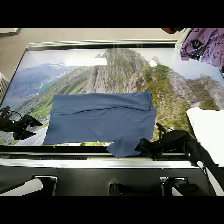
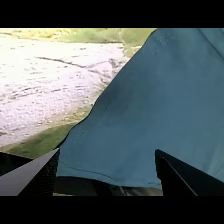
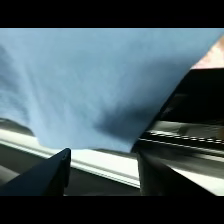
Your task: Fold the clothes and pants, and hang the long-sleeved shirts on hangers.
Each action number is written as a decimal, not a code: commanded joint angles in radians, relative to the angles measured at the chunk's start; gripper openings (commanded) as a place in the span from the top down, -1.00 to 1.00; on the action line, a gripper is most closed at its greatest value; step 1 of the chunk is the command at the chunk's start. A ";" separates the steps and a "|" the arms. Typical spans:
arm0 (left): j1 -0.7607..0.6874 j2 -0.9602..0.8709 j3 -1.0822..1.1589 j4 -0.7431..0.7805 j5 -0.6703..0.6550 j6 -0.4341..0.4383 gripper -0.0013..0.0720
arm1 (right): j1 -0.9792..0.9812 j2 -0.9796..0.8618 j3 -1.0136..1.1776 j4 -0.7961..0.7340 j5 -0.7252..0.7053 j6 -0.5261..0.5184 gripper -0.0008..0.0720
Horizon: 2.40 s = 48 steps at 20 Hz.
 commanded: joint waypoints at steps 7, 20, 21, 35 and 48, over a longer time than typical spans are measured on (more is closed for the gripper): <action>-0.006 0.010 -0.010 0.001 -0.006 0.062 -0.88 | 0.047 0.005 -0.021 0.035 0.200 0.087 0.59; 0.043 0.034 -0.277 -0.057 0.047 0.196 -0.88 | 0.047 0.008 -0.019 0.048 0.115 0.075 0.90; 0.043 0.034 -0.277 -0.077 0.055 0.207 -0.88 | 0.047 0.008 -0.019 0.048 0.109 0.071 0.90; 0.041 -0.009 -0.205 -0.051 0.039 0.217 -0.86 | 0.047 0.008 -0.019 0.044 0.070 0.054 0.90; 0.023 0.031 -0.188 -0.042 -0.003 0.169 0.93 | 0.046 0.013 0.035 -0.009 0.031 0.056 0.91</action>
